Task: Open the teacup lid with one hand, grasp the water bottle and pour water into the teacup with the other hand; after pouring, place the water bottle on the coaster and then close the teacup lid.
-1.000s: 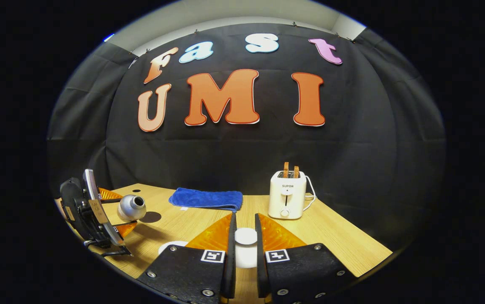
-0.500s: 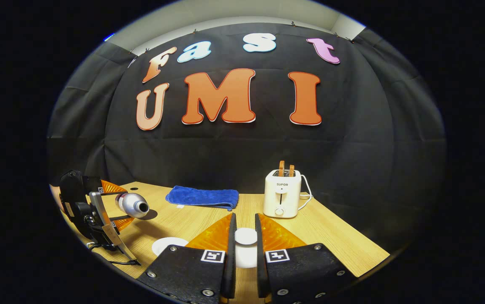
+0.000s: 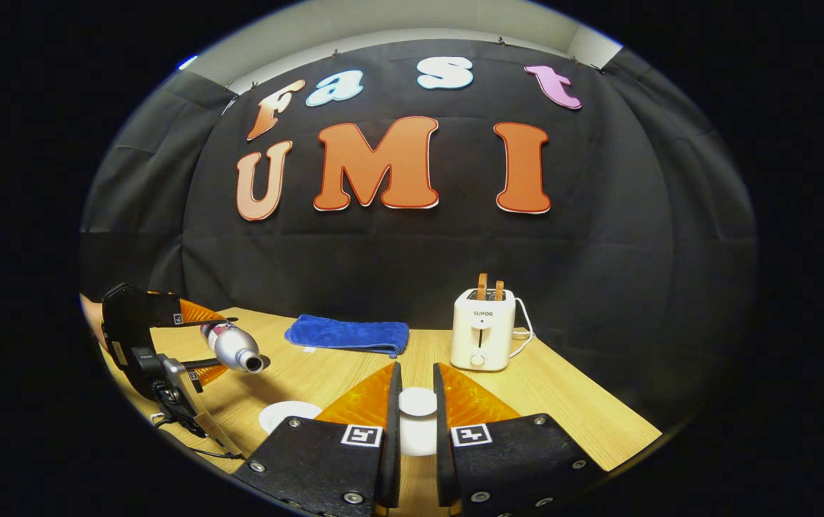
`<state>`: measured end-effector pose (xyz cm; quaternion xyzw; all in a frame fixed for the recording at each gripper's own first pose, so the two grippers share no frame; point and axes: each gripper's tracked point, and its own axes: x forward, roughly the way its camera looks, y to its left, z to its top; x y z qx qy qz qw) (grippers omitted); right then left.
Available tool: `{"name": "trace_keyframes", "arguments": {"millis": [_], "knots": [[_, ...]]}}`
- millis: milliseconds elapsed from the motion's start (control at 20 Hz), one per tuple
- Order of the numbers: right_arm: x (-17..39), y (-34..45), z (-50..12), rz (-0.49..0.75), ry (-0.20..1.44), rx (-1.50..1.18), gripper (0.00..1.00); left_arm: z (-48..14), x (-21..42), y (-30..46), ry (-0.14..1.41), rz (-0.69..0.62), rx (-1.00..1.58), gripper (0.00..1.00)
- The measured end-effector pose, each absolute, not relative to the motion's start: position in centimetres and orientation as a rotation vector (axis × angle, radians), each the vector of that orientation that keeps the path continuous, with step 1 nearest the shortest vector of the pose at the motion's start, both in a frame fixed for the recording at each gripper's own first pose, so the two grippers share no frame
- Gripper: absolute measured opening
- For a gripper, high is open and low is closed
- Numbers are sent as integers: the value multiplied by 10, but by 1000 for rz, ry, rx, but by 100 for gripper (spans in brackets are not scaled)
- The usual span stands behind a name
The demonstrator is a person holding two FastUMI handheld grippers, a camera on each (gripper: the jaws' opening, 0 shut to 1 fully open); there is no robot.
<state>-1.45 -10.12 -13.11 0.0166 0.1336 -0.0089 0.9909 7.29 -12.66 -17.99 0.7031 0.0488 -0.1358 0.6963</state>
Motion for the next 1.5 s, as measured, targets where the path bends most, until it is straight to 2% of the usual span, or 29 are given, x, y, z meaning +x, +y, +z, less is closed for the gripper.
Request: {"name": "trace_keyframes", "arguments": {"millis": [150, 1500], "knots": [[-14, -101, -131, -17, 267, 36, 21, -176, 74, -128, 92, -315, 1617, 82], [-24, -108, -135, -21, 277, 36, 21, -151, 75, -144, -50, -355, 1919, 84]]}}
